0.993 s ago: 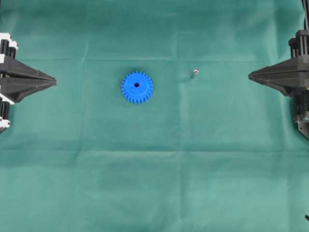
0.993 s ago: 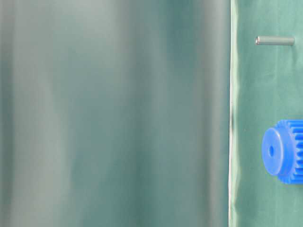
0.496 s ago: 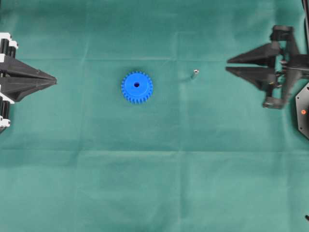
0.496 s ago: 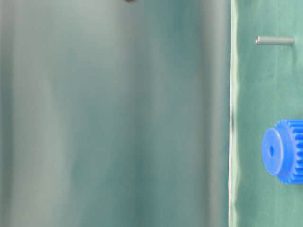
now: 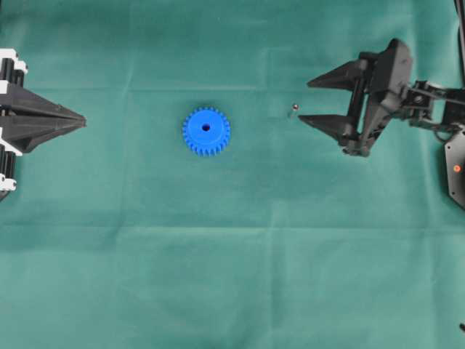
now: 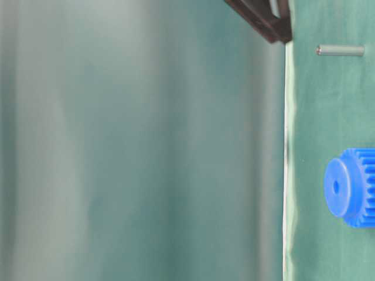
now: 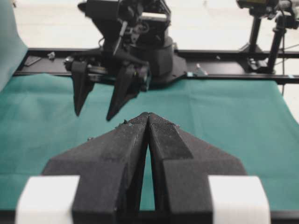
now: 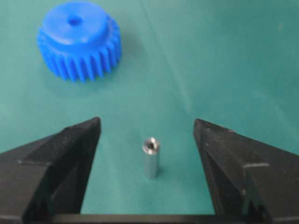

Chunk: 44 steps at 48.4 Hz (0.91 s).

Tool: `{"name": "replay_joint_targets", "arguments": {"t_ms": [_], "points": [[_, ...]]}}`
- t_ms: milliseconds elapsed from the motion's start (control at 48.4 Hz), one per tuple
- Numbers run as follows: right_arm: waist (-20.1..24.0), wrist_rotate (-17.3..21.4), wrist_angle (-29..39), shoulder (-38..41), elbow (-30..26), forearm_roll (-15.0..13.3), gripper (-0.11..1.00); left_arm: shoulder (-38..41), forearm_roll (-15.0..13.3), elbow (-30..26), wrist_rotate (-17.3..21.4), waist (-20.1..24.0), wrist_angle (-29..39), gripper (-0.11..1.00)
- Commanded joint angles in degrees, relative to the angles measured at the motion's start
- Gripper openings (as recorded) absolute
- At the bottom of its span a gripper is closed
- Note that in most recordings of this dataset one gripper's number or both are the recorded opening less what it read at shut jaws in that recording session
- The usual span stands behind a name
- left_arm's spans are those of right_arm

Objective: Insert the shaft placed at a random location into the center hole of the medium gear at another random location.
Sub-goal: 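Close the right gripper around the upright silver shaft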

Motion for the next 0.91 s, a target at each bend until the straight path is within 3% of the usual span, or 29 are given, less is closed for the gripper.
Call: {"name": "replay_joint_targets", "arguments": {"t_ms": [0, 228, 517, 620, 807, 889], "points": [[-0.4, 0.0, -3.0, 3.0, -1.7, 0.3, 0.84, 0.4, 0.2, -1.3, 0.1, 0.3, -0.2, 0.00], [-0.5, -0.1, -5.6, 9.0, -3.5, 1.0, 0.84, 0.6, 0.3, -1.2, 0.0, 0.8, -0.2, 0.00], [-0.4, -0.1, -5.6, 9.1, -2.8, 0.9, 0.77, 0.6, 0.2, -1.2, 0.0, 0.9, 0.4, 0.00], [-0.5, -0.1, -5.3, 9.1, -2.8, 0.0, 0.64, 0.6, 0.3, -1.2, 0.0, 1.1, 0.5, 0.00], [-0.4, -0.1, -4.7, 9.1, -2.8, -0.9, 0.15, 0.6, 0.2, -1.2, 0.1, 1.2, 0.5, 0.00], [-0.4, -0.1, -4.7, 9.1, -2.9, -0.9, 0.13, 0.6, 0.2, -1.2, 0.0, 1.2, 0.5, 0.00]]}}
